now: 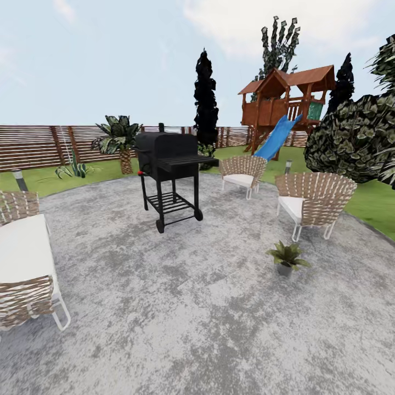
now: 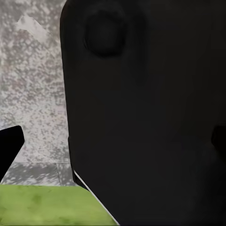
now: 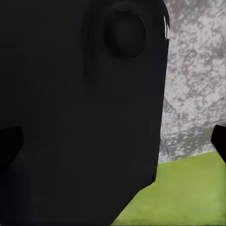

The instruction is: Pick up the pesticide atomizer in the garden and spray insectifuge to fully cover both potted plants in the garden.

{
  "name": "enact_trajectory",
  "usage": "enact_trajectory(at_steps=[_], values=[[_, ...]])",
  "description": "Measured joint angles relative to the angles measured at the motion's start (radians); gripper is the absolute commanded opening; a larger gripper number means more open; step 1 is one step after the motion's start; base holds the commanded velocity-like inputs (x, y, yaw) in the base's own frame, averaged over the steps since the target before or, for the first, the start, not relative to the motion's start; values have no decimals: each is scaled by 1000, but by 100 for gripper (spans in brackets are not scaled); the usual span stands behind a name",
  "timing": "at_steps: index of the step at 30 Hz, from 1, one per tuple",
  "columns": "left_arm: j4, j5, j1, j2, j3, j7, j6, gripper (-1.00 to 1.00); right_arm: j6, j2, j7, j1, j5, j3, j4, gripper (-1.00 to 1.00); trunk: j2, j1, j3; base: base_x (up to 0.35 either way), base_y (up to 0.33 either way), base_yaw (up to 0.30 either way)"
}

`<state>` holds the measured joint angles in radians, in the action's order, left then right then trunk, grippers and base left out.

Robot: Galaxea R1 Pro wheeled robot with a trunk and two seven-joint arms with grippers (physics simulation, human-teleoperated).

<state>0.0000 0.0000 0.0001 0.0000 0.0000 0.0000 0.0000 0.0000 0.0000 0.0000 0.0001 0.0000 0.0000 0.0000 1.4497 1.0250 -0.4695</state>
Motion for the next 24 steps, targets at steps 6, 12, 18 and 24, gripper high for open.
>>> enact_trajectory(at_steps=[6, 12, 18, 24], values=[[-1, -1, 0, -1, 1, -1, -1, 100, -1, 2, 10, 5, 1, 0, 0, 100, 0, 0, 0, 0, 0, 0], [-4, -1, 0, 0, 1, -1, -1, 100, -8, 35, 7, -19, 4, 0, -34, 100, 0, 0, 0, 0, 0, 0], [-4, 1, 0, 0, 1, -1, -1, 100, -9, 56, 5, -23, 4, -3, -67, 100, 0, 0, 0, 0, 0, 0], [-18, 0, -2, 7, 2, -1, -10, 100, -15, 41, 4, -23, 5, -4, -101, 100, 0, 0, 1, 0, 0, 0]])
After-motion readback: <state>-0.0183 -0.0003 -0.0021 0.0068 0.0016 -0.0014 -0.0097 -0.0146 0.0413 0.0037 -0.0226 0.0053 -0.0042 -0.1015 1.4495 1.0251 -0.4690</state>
